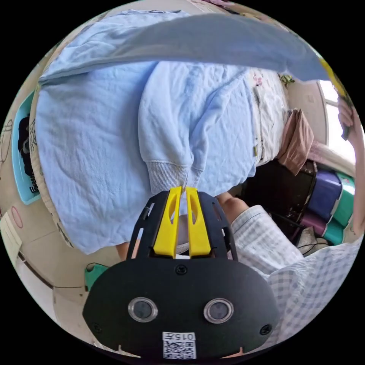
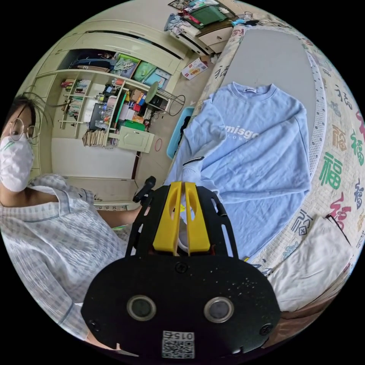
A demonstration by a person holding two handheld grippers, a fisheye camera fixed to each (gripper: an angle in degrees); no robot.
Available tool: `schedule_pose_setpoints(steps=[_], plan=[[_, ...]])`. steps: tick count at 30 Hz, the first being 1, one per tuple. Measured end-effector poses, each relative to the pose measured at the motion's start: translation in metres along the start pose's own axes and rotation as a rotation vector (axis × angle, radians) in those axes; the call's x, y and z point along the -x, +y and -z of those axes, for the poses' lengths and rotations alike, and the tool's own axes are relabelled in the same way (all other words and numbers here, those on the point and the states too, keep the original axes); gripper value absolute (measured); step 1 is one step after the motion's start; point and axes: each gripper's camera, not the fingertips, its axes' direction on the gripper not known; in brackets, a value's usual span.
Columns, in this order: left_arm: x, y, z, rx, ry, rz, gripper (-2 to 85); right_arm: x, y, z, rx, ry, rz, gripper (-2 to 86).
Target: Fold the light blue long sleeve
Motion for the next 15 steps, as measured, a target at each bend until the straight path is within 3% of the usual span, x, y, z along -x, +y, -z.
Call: schedule_pose_setpoints(steps=[2,5,7,10,12,15], plan=[[0.011,-0.004,0.039,-0.201,0.167,0.044,5.2,0.002,-0.009,0.008,-0.005,-0.039,-0.016,0.4],[0.04,-0.023,0.044,-0.309,0.349,0.134,9.5,-0.002,-0.016,0.021,-0.034,-0.134,-0.042,0.4],[0.049,-0.037,0.03,-0.292,0.321,0.137,10.6,-0.015,-0.019,0.026,-0.025,-0.117,-0.081,0.4],[0.036,-0.058,0.002,-0.222,0.301,0.079,10.7,-0.073,-0.018,0.019,0.004,0.07,-0.232,0.3],[0.02,-0.061,-0.014,-0.174,0.336,0.035,10.5,-0.112,-0.013,0.015,0.009,0.017,-0.327,0.2],[0.005,-0.061,-0.04,-0.062,0.199,0.01,10.0,-0.125,-0.009,0.016,-0.053,-0.067,-0.338,-0.2]])
